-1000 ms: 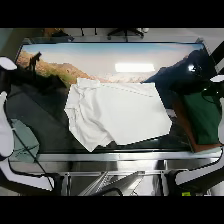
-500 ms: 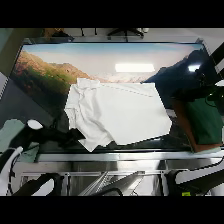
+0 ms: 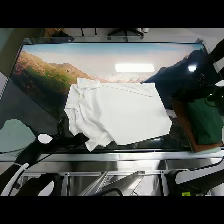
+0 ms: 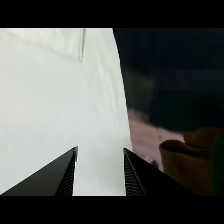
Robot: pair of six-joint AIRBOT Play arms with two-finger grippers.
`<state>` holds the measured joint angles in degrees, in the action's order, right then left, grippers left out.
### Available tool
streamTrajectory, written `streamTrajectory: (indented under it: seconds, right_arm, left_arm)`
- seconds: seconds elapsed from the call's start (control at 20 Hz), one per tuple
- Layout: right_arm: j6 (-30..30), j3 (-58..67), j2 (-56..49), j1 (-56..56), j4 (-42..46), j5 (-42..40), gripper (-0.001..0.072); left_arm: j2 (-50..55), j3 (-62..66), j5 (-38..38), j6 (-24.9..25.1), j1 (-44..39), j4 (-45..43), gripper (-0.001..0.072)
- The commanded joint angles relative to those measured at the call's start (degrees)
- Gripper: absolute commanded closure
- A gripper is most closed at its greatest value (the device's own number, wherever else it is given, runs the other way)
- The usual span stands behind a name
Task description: Fold the shirts.
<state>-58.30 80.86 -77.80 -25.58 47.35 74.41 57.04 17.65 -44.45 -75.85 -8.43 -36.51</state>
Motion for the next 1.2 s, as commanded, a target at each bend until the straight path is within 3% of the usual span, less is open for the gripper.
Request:
streamTrajectory:
  seconds: [0.0,0.05,0.2,0.4,0.6,0.75,0.85,0.9,1.15]
  right_arm:
    - [0.00,-0.02,0.04,-0.04,0.04,1.05,0.0365]
    - [0.00,-0.02,0.04,-0.04,0.04,1.38,0.0365]
    - [-0.26,-0.07,0.04,-0.09,0.42,3.37,0.0365]
    - [-1.99,-3.67,0.90,-0.90,1.75,5.64,0.0367]
    - [-3.78,-12.57,5.86,-3.08,3.58,5.60,0.0366]
    - [-5.09,-19.39,11.10,-3.02,9.27,5.42,0.0362]
    - [-6.95,-23.89,13.73,-3.02,12.85,5.35,0.0235]
    - [-7.06,-26.23,14.64,-3.02,13.31,4.87,0.0227]
    - [-0.50,-35.54,13.77,-2.82,4.87,-2.64,0.0228]
  left_arm:
    - [-0.44,4.55,-2.16,2.14,-0.81,1.40,0.0555]
    - [-0.44,6.21,-4.50,4.74,0.02,1.53,0.0692]
    - [-0.44,10.54,-9.62,6.69,6.14,0.50,0.0693]
    - [-0.44,14.45,-14.03,7.17,19.89,-8.90,0.0693]
    - [1.03,14.58,-14.62,13.70,30.27,-7.02,0.0693]
    - [6.32,14.69,-16.13,17.88,31.61,-3.65,0.0693]
    - [10.62,16.35,-17.49,18.88,30.95,-3.39,0.0692]
    - [12.37,17.46,-18.45,19.34,30.45,-3.37,0.0692]
    - [17.64,23.04,-22.86,19.28,27.43,-3.37,0.0693]
